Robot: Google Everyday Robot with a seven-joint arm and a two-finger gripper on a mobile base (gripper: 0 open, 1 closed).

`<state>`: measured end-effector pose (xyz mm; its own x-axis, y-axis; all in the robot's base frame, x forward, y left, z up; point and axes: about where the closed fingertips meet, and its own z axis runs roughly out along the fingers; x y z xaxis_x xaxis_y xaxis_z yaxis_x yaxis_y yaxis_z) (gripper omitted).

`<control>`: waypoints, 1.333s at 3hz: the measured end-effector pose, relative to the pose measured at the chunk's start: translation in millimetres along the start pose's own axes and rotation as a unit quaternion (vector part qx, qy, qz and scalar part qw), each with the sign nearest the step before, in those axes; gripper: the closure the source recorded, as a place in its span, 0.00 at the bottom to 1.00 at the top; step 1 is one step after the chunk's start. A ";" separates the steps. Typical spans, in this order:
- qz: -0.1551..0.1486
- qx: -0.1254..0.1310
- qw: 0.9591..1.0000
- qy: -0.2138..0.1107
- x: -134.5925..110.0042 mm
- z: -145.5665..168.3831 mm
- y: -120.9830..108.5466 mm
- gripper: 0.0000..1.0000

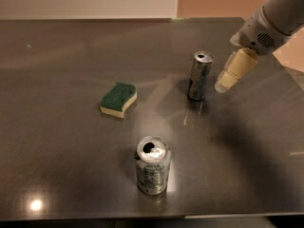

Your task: Move redbull can near 7up can

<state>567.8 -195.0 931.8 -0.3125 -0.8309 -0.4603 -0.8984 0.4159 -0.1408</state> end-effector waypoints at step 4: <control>0.031 -0.011 0.998 -0.058 -30.9 46.0 -18.0 0.00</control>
Offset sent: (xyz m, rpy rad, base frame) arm 0.0402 0.0287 -0.0221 0.1073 -0.0284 -0.0412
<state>607.8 -159.9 908.2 -0.3305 -0.7553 -0.5659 -0.8855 0.4556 -0.0909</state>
